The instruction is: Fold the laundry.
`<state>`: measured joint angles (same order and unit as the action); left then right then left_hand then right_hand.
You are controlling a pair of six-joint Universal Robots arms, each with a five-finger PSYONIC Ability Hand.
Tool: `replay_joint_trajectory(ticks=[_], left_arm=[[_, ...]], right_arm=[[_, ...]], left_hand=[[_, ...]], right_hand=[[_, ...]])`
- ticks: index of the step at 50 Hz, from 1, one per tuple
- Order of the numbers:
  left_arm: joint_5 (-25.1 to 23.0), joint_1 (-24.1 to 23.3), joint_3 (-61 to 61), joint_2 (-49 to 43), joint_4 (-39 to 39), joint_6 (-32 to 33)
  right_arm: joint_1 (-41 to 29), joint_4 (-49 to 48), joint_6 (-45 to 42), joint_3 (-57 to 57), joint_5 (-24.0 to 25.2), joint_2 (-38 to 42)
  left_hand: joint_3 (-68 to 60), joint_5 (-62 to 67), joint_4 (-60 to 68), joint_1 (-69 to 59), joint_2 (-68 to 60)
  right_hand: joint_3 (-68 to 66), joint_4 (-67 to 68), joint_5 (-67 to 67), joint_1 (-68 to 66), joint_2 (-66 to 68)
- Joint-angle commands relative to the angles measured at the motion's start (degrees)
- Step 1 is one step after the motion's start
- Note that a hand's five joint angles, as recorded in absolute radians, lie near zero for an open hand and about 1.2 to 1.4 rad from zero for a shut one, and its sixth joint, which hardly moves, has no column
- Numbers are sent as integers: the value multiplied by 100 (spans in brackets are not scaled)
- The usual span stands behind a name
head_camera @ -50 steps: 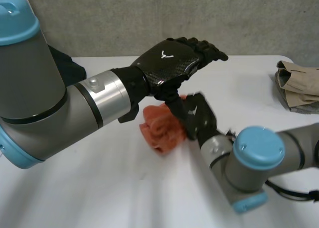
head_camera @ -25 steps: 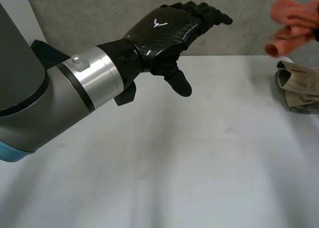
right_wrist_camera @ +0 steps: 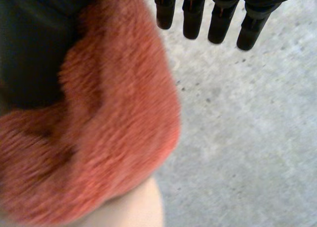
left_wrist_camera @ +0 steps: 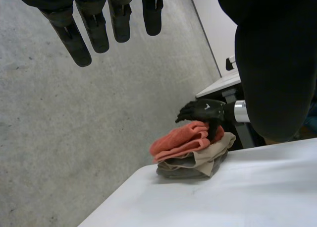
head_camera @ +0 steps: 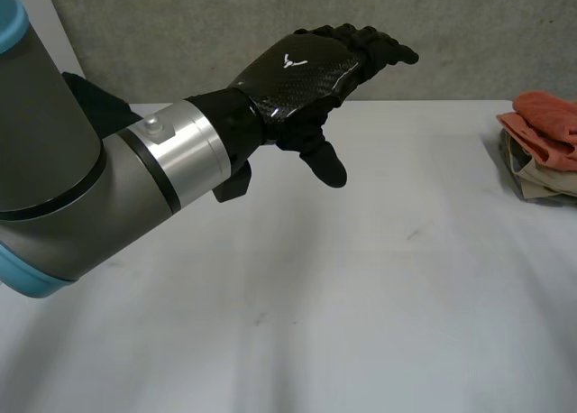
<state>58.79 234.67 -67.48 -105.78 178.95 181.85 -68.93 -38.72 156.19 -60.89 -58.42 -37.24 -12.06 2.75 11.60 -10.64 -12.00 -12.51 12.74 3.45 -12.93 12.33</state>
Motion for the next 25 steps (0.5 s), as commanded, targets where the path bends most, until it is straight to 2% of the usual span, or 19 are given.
replay_joint_trajectory(ticks=[1,8,12,13,16,19,20,22,25], left_arm=[[1,-27,-10,58,-1,-10],[1,-229,-37,102,-1,-10],[1,-264,-37,163,-1,-18],[18,-273,-28,207,17,-18],[141,-273,25,295,148,-18],[649,-264,200,391,561,-97],[1042,-229,322,426,779,-176],[1475,-211,463,444,939,-247],[2345,-10,841,427,1063,-194]], right_arm=[[11,663,332,-441,-441,-959],[406,2473,289,-371,-1249,-1786],[872,3344,-35,76,-2136,-2041],[960,3580,-384,304,-2504,-2085],[987,3478,-948,691,-2980,-2138],[812,2795,-881,719,-2851,-2470],[715,2609,-776,658,-2781,-2603],[531,2257,-512,474,-2596,-2884],[92,1589,103,-184,-2113,-3525]], left_hand=[[16,-85,29,-126,11],[16,-85,29,-126,11],[16,-85,29,-126,11],[16,-85,29,-126,11],[16,-85,29,-126,10],[16,-85,29,-126,11],[16,-85,29,-126,11],[-1,-69,46,-143,-6],[-17,-52,63,-159,-23]], right_hand=[[251,-274,-345,293,-233],[251,-274,-345,293,-233],[251,-274,-345,293,-233],[251,-274,-345,293,-233],[251,-274,-345,293,-233],[251,-274,-345,293,-233],[251,-274,-345,293,-233],[251,-274,-345,293,-233],[251,-274,-345,293,-233]])
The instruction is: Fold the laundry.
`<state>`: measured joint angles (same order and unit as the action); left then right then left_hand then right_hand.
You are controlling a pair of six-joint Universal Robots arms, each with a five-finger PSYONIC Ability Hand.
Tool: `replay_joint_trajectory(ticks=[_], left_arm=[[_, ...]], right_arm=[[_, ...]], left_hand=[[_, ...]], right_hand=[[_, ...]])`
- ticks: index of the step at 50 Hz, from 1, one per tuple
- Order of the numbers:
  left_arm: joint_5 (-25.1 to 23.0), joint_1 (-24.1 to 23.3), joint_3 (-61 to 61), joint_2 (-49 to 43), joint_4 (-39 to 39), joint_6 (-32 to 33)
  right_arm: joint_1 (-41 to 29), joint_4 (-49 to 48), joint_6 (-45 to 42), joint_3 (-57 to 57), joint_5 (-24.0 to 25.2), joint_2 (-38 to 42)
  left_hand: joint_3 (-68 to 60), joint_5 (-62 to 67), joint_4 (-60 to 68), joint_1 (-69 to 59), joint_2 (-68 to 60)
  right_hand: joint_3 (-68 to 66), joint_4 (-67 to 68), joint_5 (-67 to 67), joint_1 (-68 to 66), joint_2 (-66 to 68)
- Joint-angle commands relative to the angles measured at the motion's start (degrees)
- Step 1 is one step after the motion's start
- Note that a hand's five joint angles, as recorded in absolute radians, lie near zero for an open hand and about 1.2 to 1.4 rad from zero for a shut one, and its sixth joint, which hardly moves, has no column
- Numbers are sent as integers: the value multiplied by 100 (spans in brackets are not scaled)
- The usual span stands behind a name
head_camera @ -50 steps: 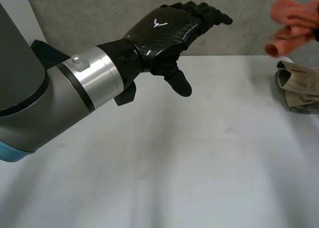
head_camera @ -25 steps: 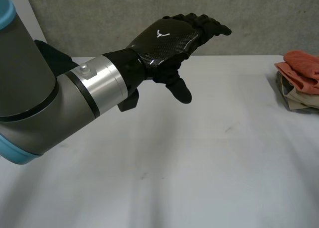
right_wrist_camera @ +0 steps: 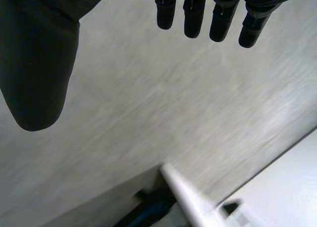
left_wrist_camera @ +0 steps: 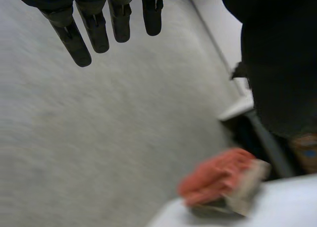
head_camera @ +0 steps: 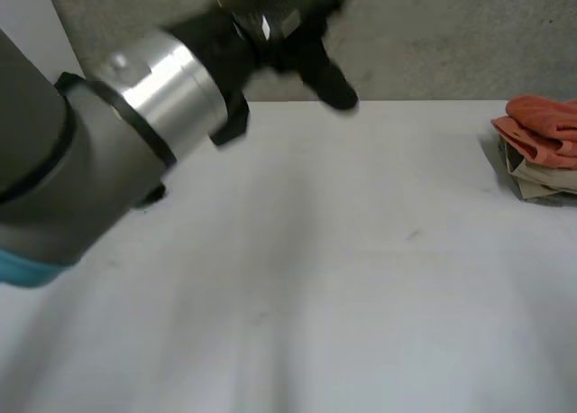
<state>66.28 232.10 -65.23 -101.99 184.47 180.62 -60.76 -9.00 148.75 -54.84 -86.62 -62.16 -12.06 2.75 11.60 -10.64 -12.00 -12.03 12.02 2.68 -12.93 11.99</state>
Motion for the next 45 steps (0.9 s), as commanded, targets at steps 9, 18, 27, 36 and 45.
replay_joint_trajectory(ticks=[9,18,27,36,45], left_arm=[[2231,2259,784,-539,98,1526],[2179,3251,889,-2611,570,3828],[1415,3684,1688,-4802,2312,4719],[1247,3720,2252,-5384,2234,4667],[2469,3026,970,-2978,2664,2902]], right_arm=[[-2351,-2703,1411,-3302,1955,-2230],[-3495,-2624,736,-5105,2017,-2380],[-3619,-2624,304,-5818,2008,-2152],[-3539,-2633,190,-6117,2008,-2186],[-3539,-2624,172,-6196,2000,-2230]], left_hand=[[-68,-1,113,-210,-74],[33,-102,13,-109,27],[151,-220,-105,9,145],[-6787,6718,6832,-6929,-6793],[-6794,6725,6840,-6936,-6800]], right_hand=[[203,-202,-268,293,-199],[203,-202,-268,293,-199],[203,-202,-268,293,-199],[203,-202,-268,293,-199],[203,-202,-268,293,-199]])
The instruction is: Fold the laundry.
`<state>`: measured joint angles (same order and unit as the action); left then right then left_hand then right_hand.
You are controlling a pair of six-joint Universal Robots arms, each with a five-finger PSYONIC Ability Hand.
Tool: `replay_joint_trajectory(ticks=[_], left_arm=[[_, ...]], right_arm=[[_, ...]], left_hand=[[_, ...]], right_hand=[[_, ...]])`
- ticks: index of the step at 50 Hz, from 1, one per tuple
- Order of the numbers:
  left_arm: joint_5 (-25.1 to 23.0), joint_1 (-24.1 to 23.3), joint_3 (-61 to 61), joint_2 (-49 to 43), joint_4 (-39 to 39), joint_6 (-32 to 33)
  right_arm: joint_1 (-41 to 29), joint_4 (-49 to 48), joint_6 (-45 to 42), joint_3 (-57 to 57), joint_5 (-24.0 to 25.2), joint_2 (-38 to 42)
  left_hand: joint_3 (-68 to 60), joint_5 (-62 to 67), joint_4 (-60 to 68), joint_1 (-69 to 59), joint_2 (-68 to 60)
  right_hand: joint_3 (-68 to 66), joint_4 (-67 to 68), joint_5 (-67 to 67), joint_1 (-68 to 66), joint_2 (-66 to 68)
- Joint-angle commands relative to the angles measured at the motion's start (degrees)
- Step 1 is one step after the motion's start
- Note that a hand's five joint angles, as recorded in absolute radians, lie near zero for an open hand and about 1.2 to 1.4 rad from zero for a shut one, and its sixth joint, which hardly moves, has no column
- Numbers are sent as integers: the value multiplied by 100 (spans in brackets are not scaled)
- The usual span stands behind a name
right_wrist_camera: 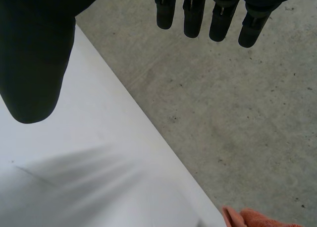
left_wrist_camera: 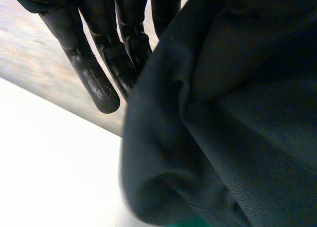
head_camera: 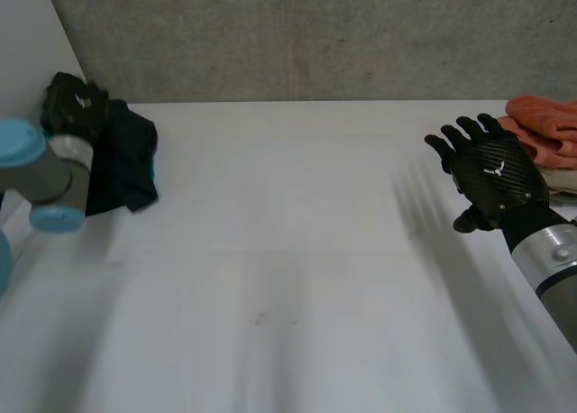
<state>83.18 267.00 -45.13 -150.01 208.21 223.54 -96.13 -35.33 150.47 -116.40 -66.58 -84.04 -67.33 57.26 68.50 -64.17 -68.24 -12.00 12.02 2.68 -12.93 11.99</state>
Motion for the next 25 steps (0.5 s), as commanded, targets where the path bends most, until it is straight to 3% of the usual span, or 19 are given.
replay_joint_trajectory(ticks=[1,6,10,11,16,20,21,24,25], left_arm=[[770,-535,-1181,2053,282,-1610],[743,-1246,-2200,3319,-139,-2849],[524,-2028,-3035,4023,-728,-3606],[419,-2404,-3341,4224,-903,-3825],[321,-3540,-4038,4270,-1072,-4126],[321,-4305,-4039,3647,-1203,-4099],[339,-4532,-3917,3359,-1378,-4073],[566,-4613,-3627,3128,-1878,-3942],[654,-4614,-3573,3136,-1994,-3880]], right_arm=[[-3,9,0,-49,-4,-51],[-3,17,0,-76,-13,-165],[-3,35,9,-76,-56,-297],[-3,44,9,-67,-83,-315],[6,114,18,-32,-258,-324],[6,175,18,-32,-390,-324],[6,193,18,-32,-391,-324],[6,272,18,-32,-391,-306],[6,290,18,-32,-391,-306]], left_hand=[[-1267,1274,1150,-1583,-1176],[-1267,1274,1150,-1583,-1176],[-1267,1274,1150,-1583,-1176],[-1267,1274,1150,-1583,-1176],[-1267,1274,1150,-1583,-1176],[-1267,1274,1150,-1583,-1176],[-453,460,336,-770,-363],[4015,-4009,-4133,3699,4106],[4146,-4139,-4263,3830,4236]], right_hand=[[200,-202,-268,293,-199],[200,-202,-268,293,-199],[200,-202,-268,293,-199],[200,-202,-268,293,-199],[200,-202,-268,293,-199],[200,-202,-268,293,-199],[200,-202,-268,293,-199],[200,-202,-268,293,-199],[200,-202,-268,293,-199]])
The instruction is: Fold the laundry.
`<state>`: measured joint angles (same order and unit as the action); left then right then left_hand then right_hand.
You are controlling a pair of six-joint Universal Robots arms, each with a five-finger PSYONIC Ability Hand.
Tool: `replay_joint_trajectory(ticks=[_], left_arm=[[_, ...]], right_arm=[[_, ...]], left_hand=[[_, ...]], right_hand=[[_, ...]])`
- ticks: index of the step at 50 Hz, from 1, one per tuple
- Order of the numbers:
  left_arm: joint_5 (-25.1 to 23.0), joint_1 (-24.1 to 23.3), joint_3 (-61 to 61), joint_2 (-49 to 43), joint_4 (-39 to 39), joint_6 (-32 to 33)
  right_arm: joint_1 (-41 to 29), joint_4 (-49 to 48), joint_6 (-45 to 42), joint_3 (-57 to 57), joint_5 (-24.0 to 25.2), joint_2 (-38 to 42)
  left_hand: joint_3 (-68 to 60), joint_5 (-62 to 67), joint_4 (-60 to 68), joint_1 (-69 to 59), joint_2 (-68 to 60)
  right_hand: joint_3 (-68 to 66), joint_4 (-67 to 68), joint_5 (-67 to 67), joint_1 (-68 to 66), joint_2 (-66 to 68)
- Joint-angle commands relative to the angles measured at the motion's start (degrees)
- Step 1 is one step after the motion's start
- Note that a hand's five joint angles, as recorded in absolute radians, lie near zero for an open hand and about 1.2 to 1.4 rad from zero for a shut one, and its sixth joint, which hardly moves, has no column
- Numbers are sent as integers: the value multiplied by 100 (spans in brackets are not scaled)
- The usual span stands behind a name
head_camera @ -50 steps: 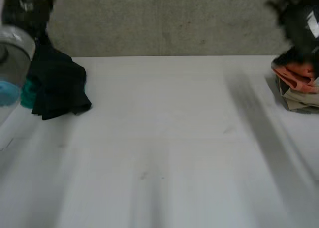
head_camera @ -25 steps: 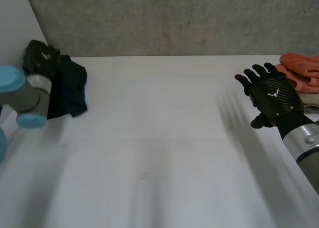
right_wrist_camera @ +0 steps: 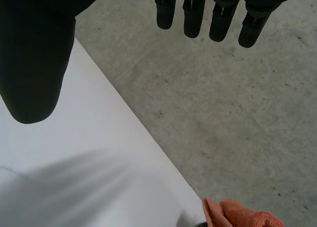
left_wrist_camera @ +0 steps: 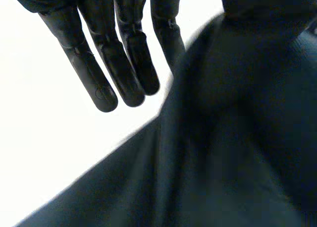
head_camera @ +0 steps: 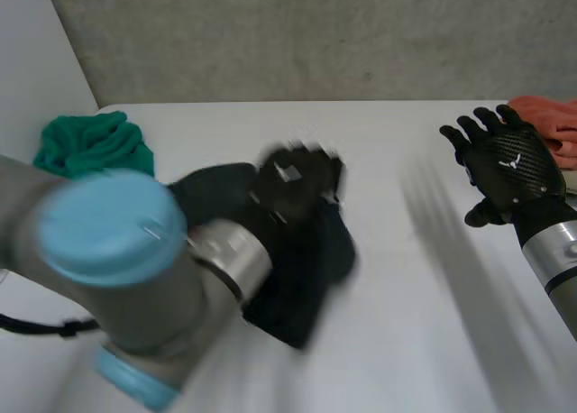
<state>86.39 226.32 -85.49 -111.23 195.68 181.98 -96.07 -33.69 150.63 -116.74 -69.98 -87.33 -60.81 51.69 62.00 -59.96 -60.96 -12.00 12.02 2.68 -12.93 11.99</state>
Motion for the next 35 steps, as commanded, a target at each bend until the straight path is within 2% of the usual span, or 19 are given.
replay_joint_trajectory(ticks=[1,3,6,10,15,18,22,23,28,29,33,35], left_arm=[[466,-537,524,-725,-864,355],[807,-476,638,-612,-996,556],[924,-266,586,-218,-979,802],[933,209,393,302,-1006,1093],[942,675,-151,820,-953,1514],[933,860,-363,883,-865,1778],[871,1431,-723,813,-558,2402],[723,1658,-889,674,-279,2725],[108,2020,-1040,137,268,3220],[-154,2169,-1049,-72,373,3351],[-674,2407,-953,-538,470,3510],[-754,2434,-883,-750,497,3537]], right_arm=[[0,152,1,2,-51,23],[0,248,1,20,-59,23],[-17,459,10,90,-59,5],[-79,1073,71,362,-77,5],[-158,2424,509,862,-77,23],[-438,3207,1044,1205,-68,84],[-754,3842,1363,1443,-42,399],[-808,3861,1355,1453,-33,453],[-1159,3659,1346,1488,-138,717],[-1221,3563,1346,1488,-252,752],[-1335,3291,1302,1453,-594,945],[-1388,3202,1267,1444,-727,1024]], left_hand=[[3645,-3733,-3764,3560,3660],[4264,-4353,-4383,4180,4280],[4336,-4424,-4455,4251,4351],[4336,-4424,-4455,4251,4351],[4285,-4374,-4404,4201,4301],[4319,-4408,-4438,4234,4335],[4252,-4340,-4371,4167,4267],[4202,-4290,-4321,4117,4217],[4134,-4223,-4253,4049,4150],[4134,-4223,-4253,4049,4150],[3933,-4022,-4052,3849,3949],[3915,-4004,-4034,3831,3931]], right_hand=[[200,-202,-268,293,-199],[200,-202,-268,293,-199],[200,-202,-268,293,-199],[200,-202,-268,293,-199],[200,-202,-268,293,-199],[200,-202,-268,293,-199],[200,-202,-268,293,-199],[200,-202,-268,293,-199],[200,-202,-268,293,-199],[200,-202,-268,293,-199],[200,-202,-268,293,-199],[200,-202,-268,293,-199]])
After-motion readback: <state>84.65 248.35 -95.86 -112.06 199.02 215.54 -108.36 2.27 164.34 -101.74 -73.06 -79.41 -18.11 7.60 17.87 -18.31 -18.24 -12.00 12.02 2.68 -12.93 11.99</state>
